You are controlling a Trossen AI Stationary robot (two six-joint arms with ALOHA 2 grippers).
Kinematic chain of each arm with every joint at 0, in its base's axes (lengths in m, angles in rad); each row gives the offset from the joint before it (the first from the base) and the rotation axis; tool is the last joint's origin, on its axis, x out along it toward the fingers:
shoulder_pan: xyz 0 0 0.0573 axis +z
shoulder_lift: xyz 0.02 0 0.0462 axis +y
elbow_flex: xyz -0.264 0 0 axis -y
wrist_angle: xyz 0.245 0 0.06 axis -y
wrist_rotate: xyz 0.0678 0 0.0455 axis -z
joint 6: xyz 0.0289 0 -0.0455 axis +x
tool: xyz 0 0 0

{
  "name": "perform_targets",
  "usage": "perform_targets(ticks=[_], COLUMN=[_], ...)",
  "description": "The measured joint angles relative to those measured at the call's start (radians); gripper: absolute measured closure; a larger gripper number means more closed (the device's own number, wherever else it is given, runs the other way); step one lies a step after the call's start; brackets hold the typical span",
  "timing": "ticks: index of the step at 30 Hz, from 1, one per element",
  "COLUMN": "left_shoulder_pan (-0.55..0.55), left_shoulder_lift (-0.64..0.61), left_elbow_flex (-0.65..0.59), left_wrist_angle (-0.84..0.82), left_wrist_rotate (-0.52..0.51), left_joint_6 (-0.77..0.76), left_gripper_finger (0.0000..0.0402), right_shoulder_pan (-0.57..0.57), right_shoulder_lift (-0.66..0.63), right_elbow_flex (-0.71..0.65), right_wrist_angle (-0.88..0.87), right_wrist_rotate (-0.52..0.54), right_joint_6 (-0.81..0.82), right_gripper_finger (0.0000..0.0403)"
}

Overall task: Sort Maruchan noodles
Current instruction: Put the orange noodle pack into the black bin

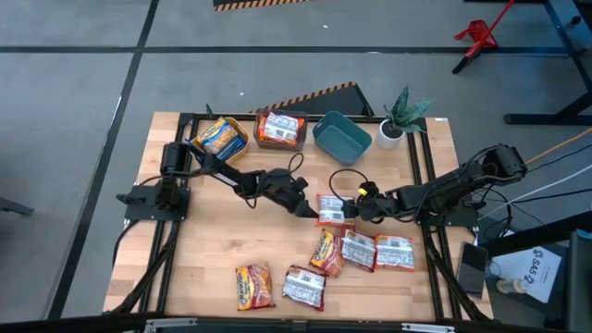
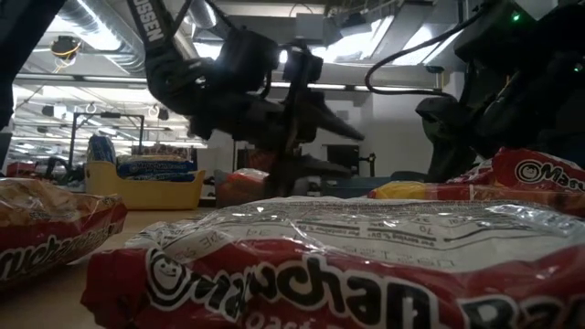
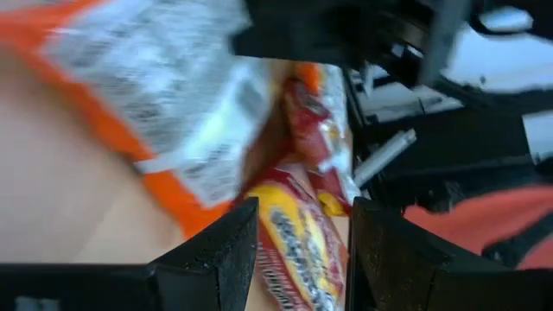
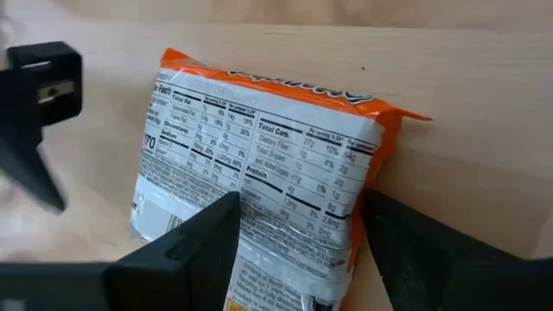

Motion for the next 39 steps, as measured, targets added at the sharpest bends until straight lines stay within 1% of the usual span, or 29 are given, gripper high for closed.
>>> perform_targets(ticks=[3, 7, 10, 13, 15, 18, 22, 25, 28, 30, 33, 37, 39], left_shoulder_pan=[0.018, 0.047, 0.053, 0.054, 0.063, 0.078, 0.090, 0.082, 0.085, 0.105, 0.133, 0.129, 0.123], left_shoulder_lift=[0.000, 0.000, 0.000, 0.000, 0.000, 0.005, 0.005, 0.005, 0.004, 0.004, 0.005, 0.002, 0.000], left_elbow_flex=[0.009, 0.009, 0.009, 0.009, 0.009, 0.009, 0.010, 0.010, 0.011, 0.011, 0.010, 0.012, 0.015], left_wrist_angle=[-0.007, -0.003, 0.000, 0.005, 0.005, 0.005, 0.040, 0.044, 0.029, -0.047, -0.162, -0.221, -0.257], left_wrist_rotate=[-0.001, -0.016, 0.012, 0.015, 0.050, 0.120, 0.181, 0.142, 0.133, 0.121, 0.061, 0.026, -0.025], left_joint_6=[0.037, 0.039, 0.016, 0.015, 0.003, -0.041, -0.090, -0.128, -0.138, -0.150, -0.168, -0.213, -0.228], left_gripper_finger=[0.0221, 0.0221, 0.0221, 0.0221, 0.0219, 0.0203, 0.0161, 0.0130, 0.0114, 0.0112, 0.0112, 0.0112, 0.0111], right_shoulder_pan=[0.000, 0.002, 0.002, 0.002, 0.002, 0.002, 0.002, 0.002, 0.002, 0.002, 0.002, 0.001, -0.006], right_shoulder_lift=[0.000, 0.000, 0.000, 0.000, 0.000, 0.000, -0.001, -0.001, -0.001, -0.001, -0.002, -0.002, -0.002], right_elbow_flex=[0.000, 0.000, 0.000, 0.000, 0.000, 0.000, 0.000, 0.000, 0.000, 0.001, 0.001, 0.001, 0.001], right_wrist_angle=[0.000, 0.000, 0.000, 0.000, 0.000, 0.001, 0.002, 0.007, 0.023, 0.033, 0.028, 0.028, 0.028], right_wrist_rotate=[0.000, 0.000, 0.000, 0.000, 0.000, 0.001, 0.010, 0.027, 0.047, 0.059, 0.067, 0.087, 0.079], right_joint_6=[-0.014, -0.017, -0.017, -0.018, -0.019, -0.025, -0.040, -0.040, -0.039, -0.037, -0.020, -0.011, -0.009], right_gripper_finger=[0.0171, 0.0171, 0.0171, 0.0171, 0.0171, 0.0171, 0.0171, 0.0171, 0.0171, 0.0171, 0.0171, 0.0171, 0.0171])
